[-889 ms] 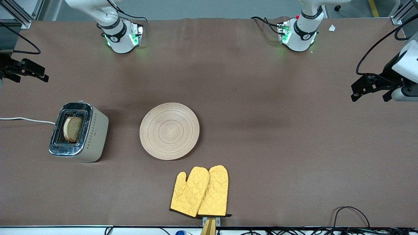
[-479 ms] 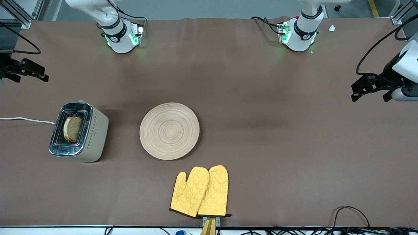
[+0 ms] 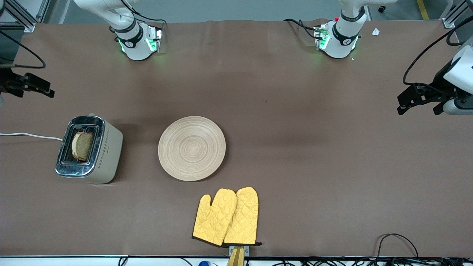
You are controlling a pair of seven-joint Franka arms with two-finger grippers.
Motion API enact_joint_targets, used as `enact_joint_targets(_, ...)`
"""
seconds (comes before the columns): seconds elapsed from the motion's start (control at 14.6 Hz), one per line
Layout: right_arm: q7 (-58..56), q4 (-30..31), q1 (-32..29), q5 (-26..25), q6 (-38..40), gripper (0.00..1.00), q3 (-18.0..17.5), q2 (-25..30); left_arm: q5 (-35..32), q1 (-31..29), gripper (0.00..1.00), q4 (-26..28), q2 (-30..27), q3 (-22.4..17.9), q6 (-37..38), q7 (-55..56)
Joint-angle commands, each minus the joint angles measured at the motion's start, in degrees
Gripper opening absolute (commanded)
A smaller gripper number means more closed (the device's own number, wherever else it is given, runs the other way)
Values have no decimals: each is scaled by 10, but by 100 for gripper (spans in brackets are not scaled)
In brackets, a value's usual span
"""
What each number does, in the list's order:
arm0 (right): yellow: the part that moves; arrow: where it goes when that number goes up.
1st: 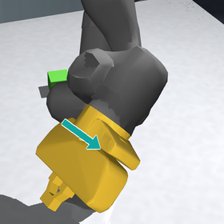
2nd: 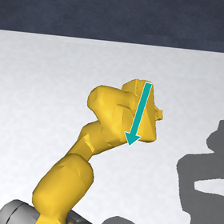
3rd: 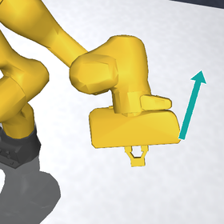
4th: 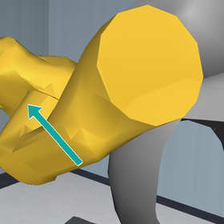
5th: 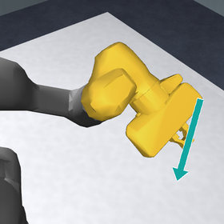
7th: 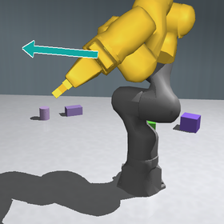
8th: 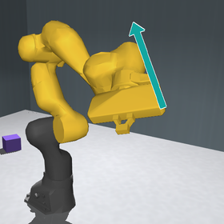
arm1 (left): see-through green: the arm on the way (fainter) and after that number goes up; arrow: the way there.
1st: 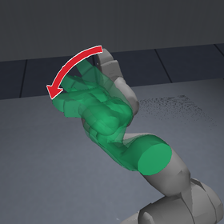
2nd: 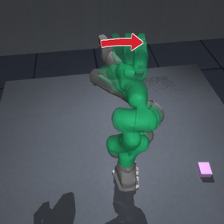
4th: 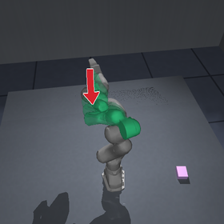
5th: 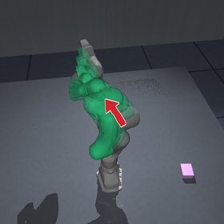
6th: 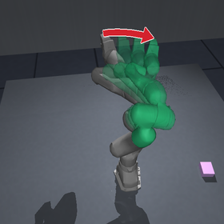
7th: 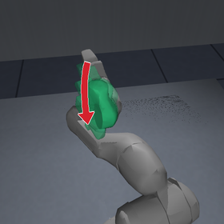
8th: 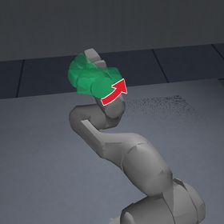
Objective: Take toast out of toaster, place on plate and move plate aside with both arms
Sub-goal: 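Reach the right gripper down to the bread slice in the toaster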
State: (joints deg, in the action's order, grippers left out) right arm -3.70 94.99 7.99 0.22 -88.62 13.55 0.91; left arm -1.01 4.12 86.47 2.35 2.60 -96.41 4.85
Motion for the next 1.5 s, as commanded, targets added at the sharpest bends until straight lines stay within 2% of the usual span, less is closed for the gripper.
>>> enact_joint_targets(0.0,1,29,0,9,-61,100,-3,-40,-11,1,100,-2,-1,0,-1,2)
enact_joint_targets(0.55,1,160,-8,9,-271,100,-3,-82,-11,0,100,-2,0,0,0,4)
enact_joint_targets(0.96,1,168,-10,9,-320,100,-3,-128,-11,-1,100,-2,0,0,0,1)
enact_joint_targets(1.03,-1,167,-13,9,-320,95,-3,-131,-11,-1,100,-2,0,0,0,0)
enact_joint_targets(1.09,-2,166,-14,9,-319,86,-3,-131,-11,-1,100,-2,0,0,0,0)
enact_joint_targets(1.3,-2,165,-11,9,-314,20,-3,-131,-11,-1,100,-1,0,0,0,0)
enact_joint_targets(1.37,-2,165,-11,9,-313,6,-3,-131,-11,-1,100,-1,0,0,0,0)
enact_joint_targets(1.44,-4,165,-11,8,-313,2,-3,-131,-11,-1,100,-1,0,0,0,0)
